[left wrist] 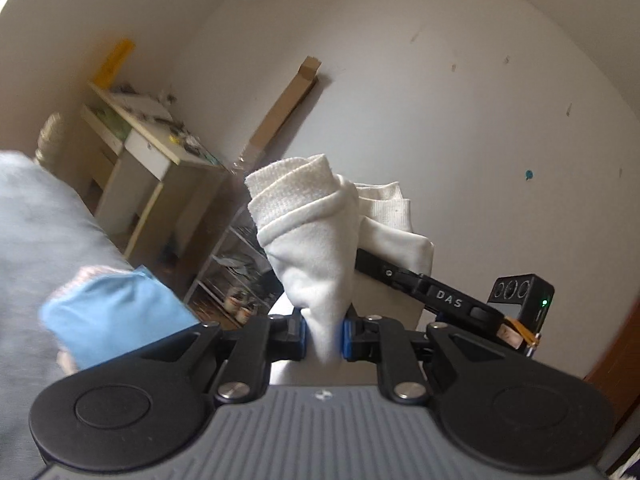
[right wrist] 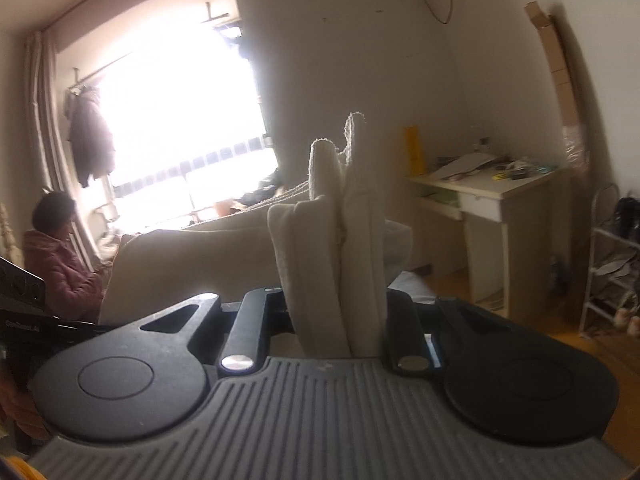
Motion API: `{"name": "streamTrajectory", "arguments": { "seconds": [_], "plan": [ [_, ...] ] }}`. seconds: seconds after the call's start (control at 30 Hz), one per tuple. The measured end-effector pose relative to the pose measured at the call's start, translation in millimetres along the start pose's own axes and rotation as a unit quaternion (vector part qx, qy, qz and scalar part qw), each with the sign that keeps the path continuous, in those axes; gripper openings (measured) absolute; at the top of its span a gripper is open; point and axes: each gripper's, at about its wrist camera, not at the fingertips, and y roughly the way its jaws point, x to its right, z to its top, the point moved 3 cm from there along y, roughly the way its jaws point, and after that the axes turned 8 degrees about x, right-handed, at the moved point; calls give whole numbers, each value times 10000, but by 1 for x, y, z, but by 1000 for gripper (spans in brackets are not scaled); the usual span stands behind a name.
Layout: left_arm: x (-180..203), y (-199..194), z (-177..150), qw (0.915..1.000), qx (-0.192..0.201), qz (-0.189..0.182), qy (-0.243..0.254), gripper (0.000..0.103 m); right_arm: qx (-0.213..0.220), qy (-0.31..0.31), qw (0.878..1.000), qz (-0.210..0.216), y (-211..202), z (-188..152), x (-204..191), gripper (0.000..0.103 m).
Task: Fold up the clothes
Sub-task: 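Carry the sweatshirt with both grippers over to the folded clothes stack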
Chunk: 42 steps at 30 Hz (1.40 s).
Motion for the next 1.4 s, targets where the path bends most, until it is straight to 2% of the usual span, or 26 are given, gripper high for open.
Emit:
{"name": "streamTrajectory", "arguments": {
  "seconds": [0.1,0.3,0.5,0.7,0.97,1.1,1.2,1.3,1.37,1.4],
  "plan": [
    [-13,34,-8,9996,-41,-62,-257,16,-108,-152,9998,-53,20,1,27,17],
    [-57,74,-34,9974,-152,74,-701,16,-438,-166,9989,-57,60,-15,62,17],
    [-105,83,-30,9944,-126,358,-987,16,-749,-70,9970,189,104,-47,69,18],
    [-152,74,-24,9888,71,781,-1269,15,-1221,-71,9903,654,172,-69,56,18],
    [-232,53,-42,9687,175,1430,-2023,15,-2226,-123,9701,964,262,-133,33,18],
    [-263,46,-52,9607,181,1401,-2391,15,-2584,-46,9617,913,293,-153,30,19],
    [-288,50,-53,9514,147,1272,-2800,17,-2768,166,9578,757,311,-162,34,22],
    [-305,50,-55,9425,150,1193,-3118,25,-2834,504,9563,503,322,-167,44,33],
    [-311,46,-59,9371,193,1119,-3299,30,-2781,769,9570,300,329,-168,56,48],
    [-316,45,-58,9329,237,1098,-3421,32,-2708,931,9580,171,330,-166,62,51]
  ]
}}
